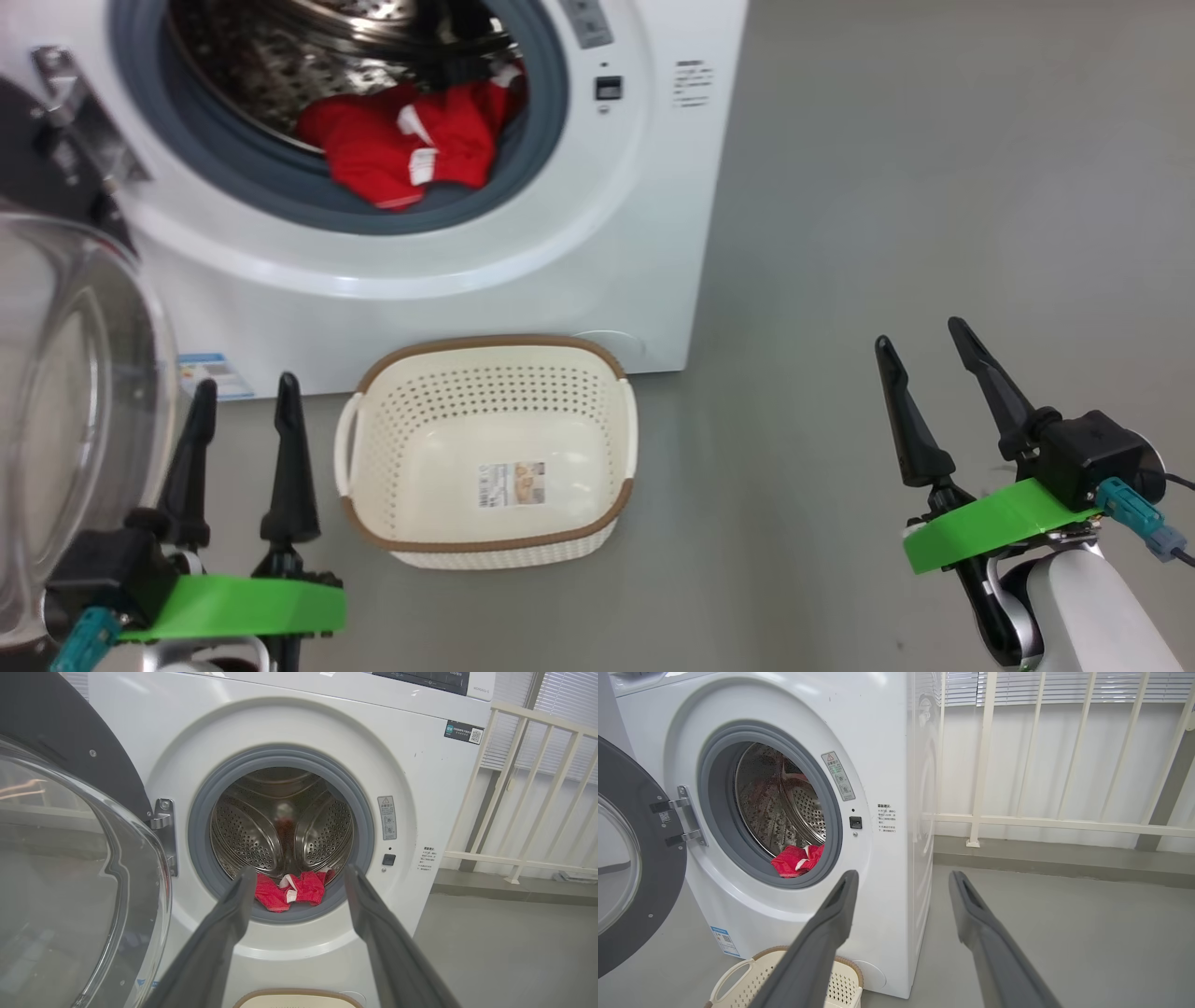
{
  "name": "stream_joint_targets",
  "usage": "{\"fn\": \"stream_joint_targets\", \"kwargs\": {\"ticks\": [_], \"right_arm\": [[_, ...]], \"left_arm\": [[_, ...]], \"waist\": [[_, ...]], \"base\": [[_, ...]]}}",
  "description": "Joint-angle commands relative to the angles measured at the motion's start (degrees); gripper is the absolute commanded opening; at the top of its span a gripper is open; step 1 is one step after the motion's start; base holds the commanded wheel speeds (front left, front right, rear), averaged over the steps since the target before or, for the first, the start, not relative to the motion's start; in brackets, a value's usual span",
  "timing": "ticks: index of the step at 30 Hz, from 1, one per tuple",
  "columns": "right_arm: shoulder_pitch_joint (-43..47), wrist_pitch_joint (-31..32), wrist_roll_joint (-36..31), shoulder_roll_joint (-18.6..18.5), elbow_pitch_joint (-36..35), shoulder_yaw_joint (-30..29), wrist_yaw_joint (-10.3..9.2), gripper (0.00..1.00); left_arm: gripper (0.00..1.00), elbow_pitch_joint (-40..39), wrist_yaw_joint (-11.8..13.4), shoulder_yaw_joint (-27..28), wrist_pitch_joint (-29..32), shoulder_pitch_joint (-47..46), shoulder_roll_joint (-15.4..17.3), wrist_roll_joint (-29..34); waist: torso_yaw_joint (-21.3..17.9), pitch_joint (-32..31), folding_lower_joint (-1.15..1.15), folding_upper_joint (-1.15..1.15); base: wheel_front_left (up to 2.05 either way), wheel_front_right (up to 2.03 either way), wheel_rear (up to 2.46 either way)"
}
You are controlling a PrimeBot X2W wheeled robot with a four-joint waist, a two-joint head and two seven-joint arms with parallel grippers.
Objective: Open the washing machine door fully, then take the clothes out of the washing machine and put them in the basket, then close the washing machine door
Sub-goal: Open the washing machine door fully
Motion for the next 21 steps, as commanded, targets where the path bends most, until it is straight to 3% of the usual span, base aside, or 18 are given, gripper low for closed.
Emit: {"fn": "stream_joint_targets", "kwargs": {"ticks": [1,9,21], "right_arm": [[-0.17,-0.36,-0.50,0.19,-1.93,0.68,0.02,1.00],[1.38,-0.36,-0.67,0.44,-2.83,1.06,0.02,1.00],[4.67,-0.36,-1.73,0.23,-2.93,1.85,0.02,1.00]], "left_arm": [[1.00,-1.61,-0.22,1.57,-0.13,0.37,0.68,-0.08],[1.00,-0.65,-0.63,1.75,-0.02,4.37,1.39,-0.71],[1.00,0.82,-1.56,3.58,-0.22,10.37,1.87,-2.13]], "waist": [[-3.23,-0.28,0.00,0.00],[-6.78,-2.25,0.00,0.00],[-8.93,-6.32,0.00,0.00]], "base": [[0.00,0.00,0.00],[0.00,0.00,0.00],[0.00,0.00,0.00]]}}
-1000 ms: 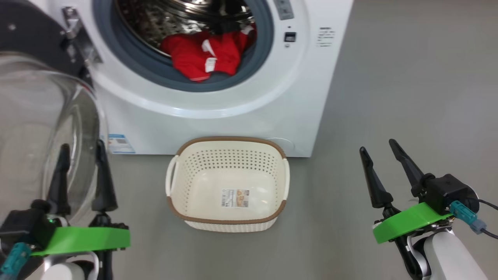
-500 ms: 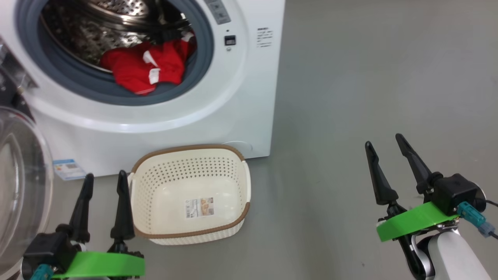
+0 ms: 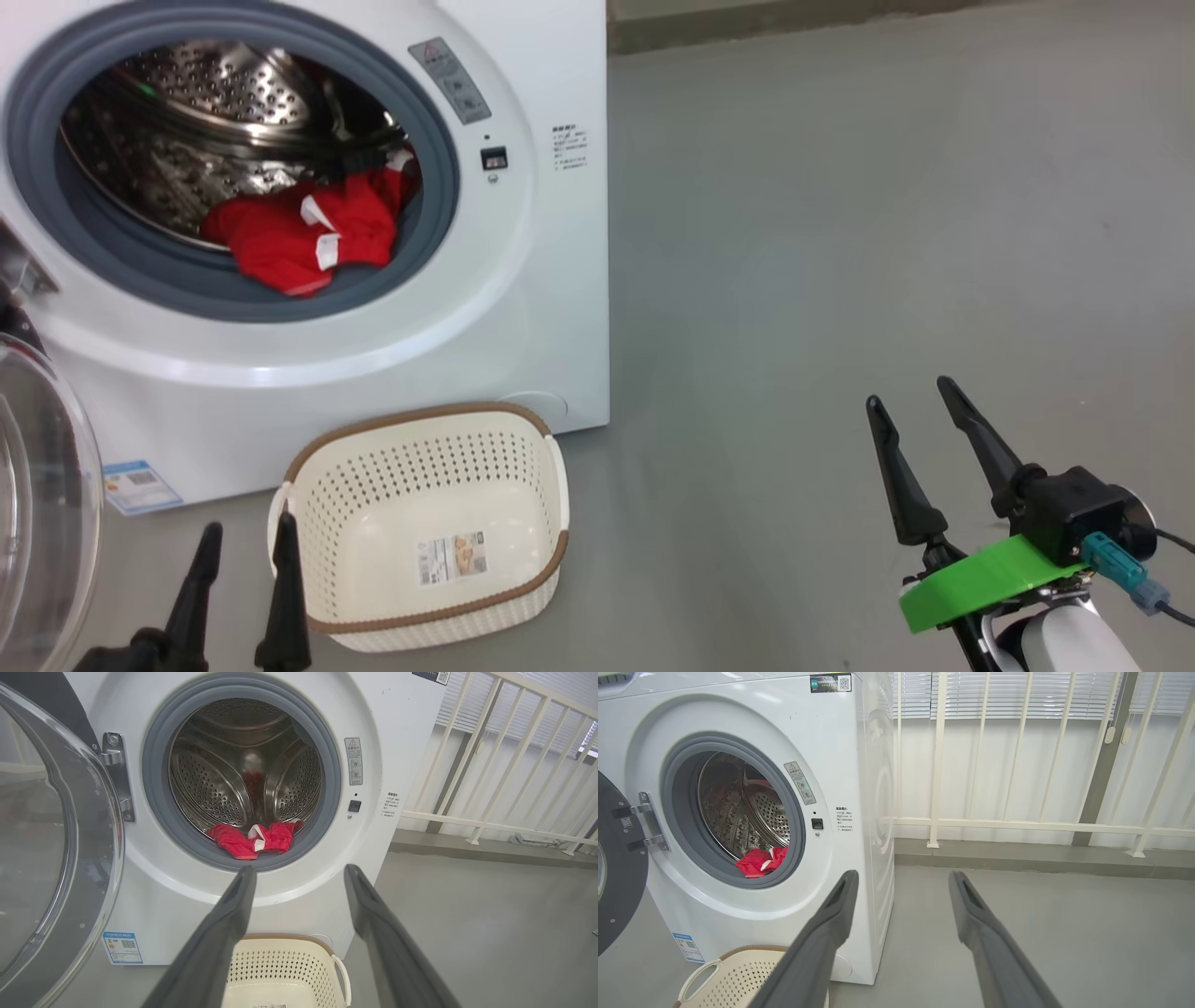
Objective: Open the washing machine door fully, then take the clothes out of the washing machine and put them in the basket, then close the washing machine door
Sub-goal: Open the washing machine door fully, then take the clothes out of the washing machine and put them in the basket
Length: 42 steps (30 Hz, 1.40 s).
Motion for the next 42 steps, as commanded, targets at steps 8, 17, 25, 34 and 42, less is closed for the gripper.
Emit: {"fn": "stream_joint_targets", "kwargs": {"ticks": [8,17,25,34,42], "right_arm": [[2.13,-0.36,-1.33,-0.35,-1.38,1.57,0.02,1.00],[2.89,-0.36,-2.24,0.31,-1.63,0.34,0.02,1.00],[2.88,-0.36,-2.60,0.70,-0.96,0.32,0.02,1.00],[2.33,-0.36,-2.46,0.84,-0.60,0.72,0.02,1.00],[2.29,-0.36,-2.46,0.84,0.06,0.87,0.02,1.00]], "left_arm": [[1.00,0.24,-0.11,1.61,-0.34,2.52,0.99,1.55],[1.00,-0.27,0.28,1.16,-0.35,3.48,1.20,2.56],[1.00,-0.82,2.24,1.46,-0.23,3.20,0.93,2.64],[1.00,-1.67,3.58,1.16,0.18,2.60,1.27,3.18],[1.00,-2.41,3.06,0.36,0.12,2.34,1.46,2.94]], "waist": [[-0.68,-3.56,0.00,0.00],[-0.64,-3.99,0.00,0.00],[-0.80,-4.06,0.00,0.00],[-0.90,-3.64,0.00,0.00],[-0.64,-3.17,0.00,0.00]], "base": [[0.00,0.00,0.00],[0.00,0.00,0.00],[0.10,-0.10,0.00],[1.08,-1.08,0.00],[1.93,-1.93,0.00]]}}
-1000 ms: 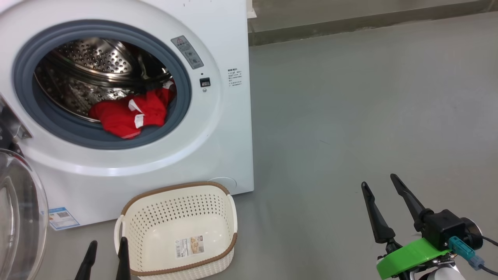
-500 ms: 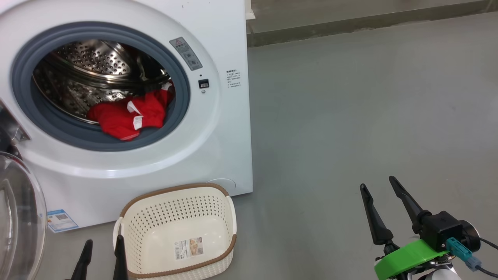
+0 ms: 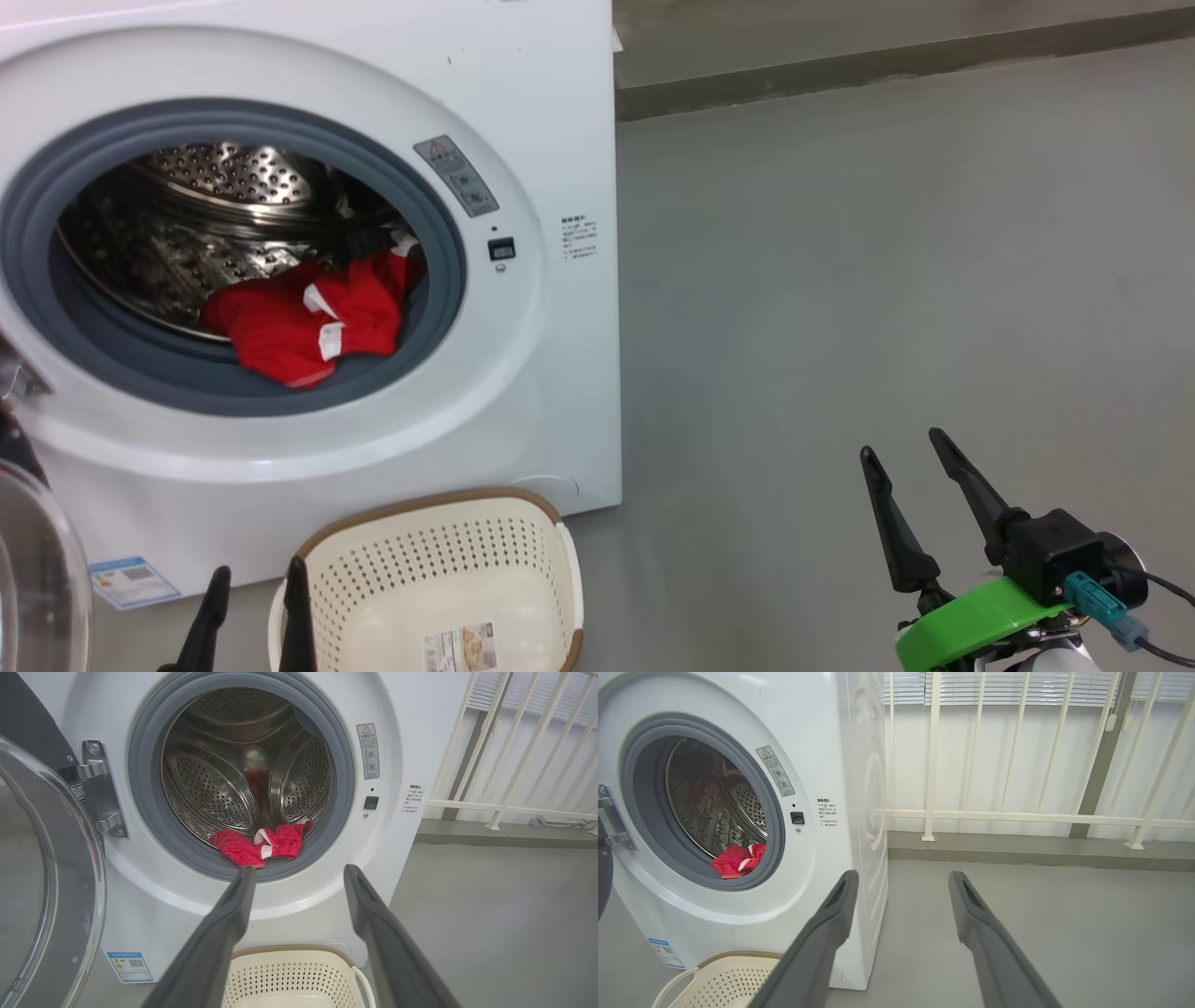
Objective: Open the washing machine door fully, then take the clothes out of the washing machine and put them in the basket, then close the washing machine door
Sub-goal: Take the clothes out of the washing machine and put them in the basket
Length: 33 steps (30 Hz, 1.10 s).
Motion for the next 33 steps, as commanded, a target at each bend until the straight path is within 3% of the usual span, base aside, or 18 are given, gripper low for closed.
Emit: {"fn": "stream_joint_targets", "kwargs": {"ticks": [1,10,33], "right_arm": [[-1.76,-0.37,-0.43,-0.23,-1.19,1.16,0.02,1.00],[-1.95,-0.37,-0.37,-0.27,-1.08,1.16,0.02,1.00],[-2.45,-0.37,-0.35,-0.27,-1.21,1.26,0.02,1.00]], "left_arm": [[1.00,-1.65,-0.10,1.66,-0.33,-2.28,1.04,-0.03],[1.00,-2.14,0.45,1.52,-0.40,-2.37,1.14,-0.15],[1.00,-2.35,1.53,0.18,0.11,-4.79,1.36,-0.39]], "waist": [[0.06,0.09,0.00,0.00],[0.28,0.35,0.00,0.00],[1.49,1.43,0.00,0.00]], "base": [[1.55,-1.55,0.00],[0.87,-0.87,0.00],[0.01,-0.01,0.00]]}}
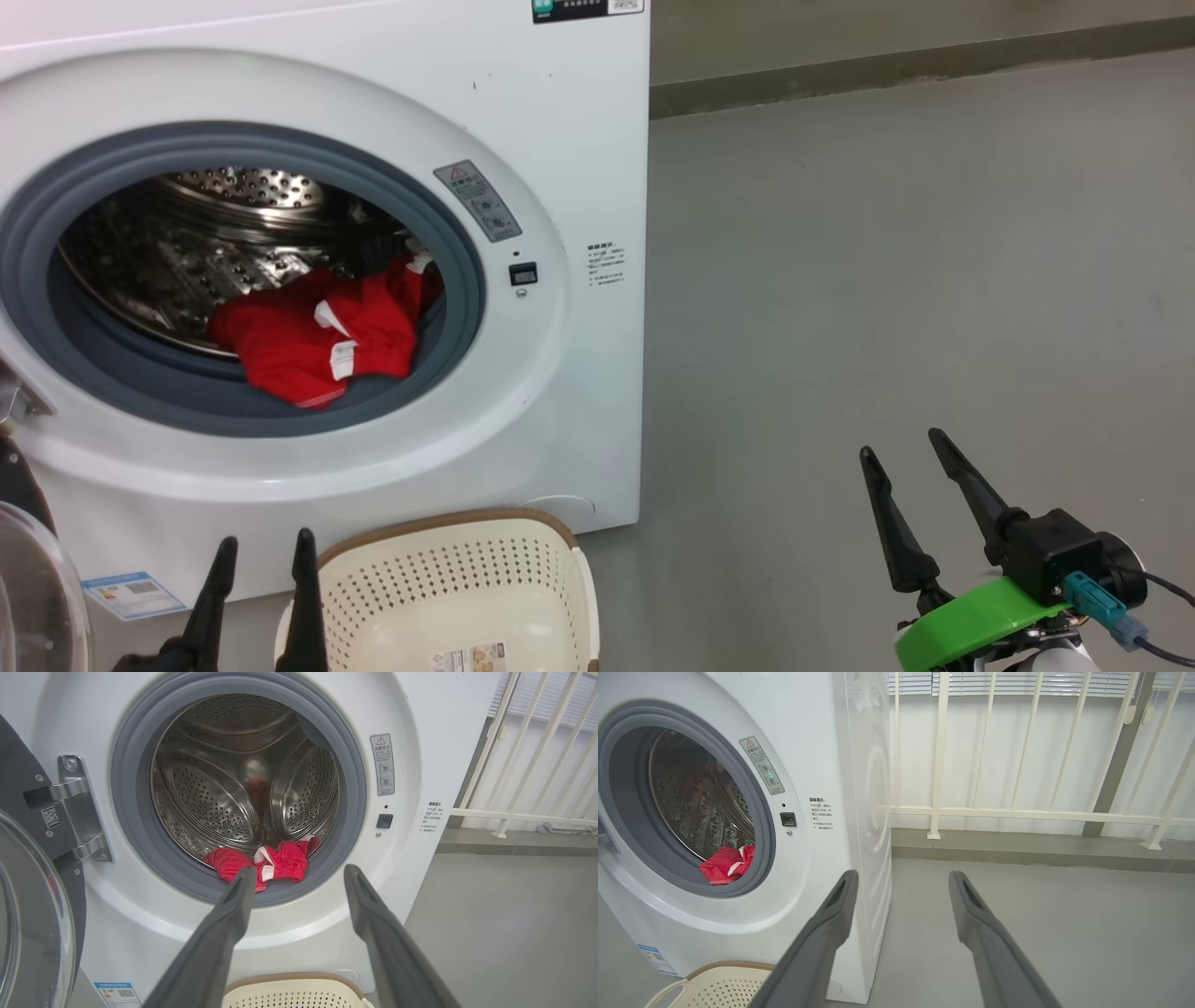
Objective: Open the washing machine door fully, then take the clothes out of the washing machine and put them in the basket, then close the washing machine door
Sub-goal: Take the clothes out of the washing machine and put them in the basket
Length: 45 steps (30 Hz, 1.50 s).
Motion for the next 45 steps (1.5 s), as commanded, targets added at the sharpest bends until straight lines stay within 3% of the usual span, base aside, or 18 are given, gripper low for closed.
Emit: {"fn": "stream_joint_targets", "kwargs": {"ticks": [1,11,22,45], "right_arm": [[-2.46,-0.37,-0.35,-0.35,-1.43,1.17,0.02,1.00],[-3.36,-0.37,-0.11,-0.72,-2.24,0.74,0.02,1.00],[-7.28,-0.37,0.78,-1.53,-4.29,0.97,0.02,1.00],[-14.58,-0.37,2.58,-3.84,-7.69,1.83,0.02,1.00]], "left_arm": [[1.00,-1.18,0.53,1.43,0.18,-3.60,0.80,-0.21],[1.00,1.55,1.12,-0.33,1.02,-8.67,0.36,0.06],[1.00,6.29,3.28,-0.91,0.38,-18.96,-0.36,0.42],[1.00,23.39,3.59,0.22,-0.76,-45.91,2.37,0.95]], "waist": [[0.47,0.56,0.00,0.00],[1.77,3.07,0.00,0.00],[3.33,10.89,0.00,0.00],[2.42,26.54,0.00,0.00]], "base": [[0.00,0.00,0.00],[0.00,0.00,0.00],[0.00,0.00,0.00],[0.00,0.00,0.00]]}}
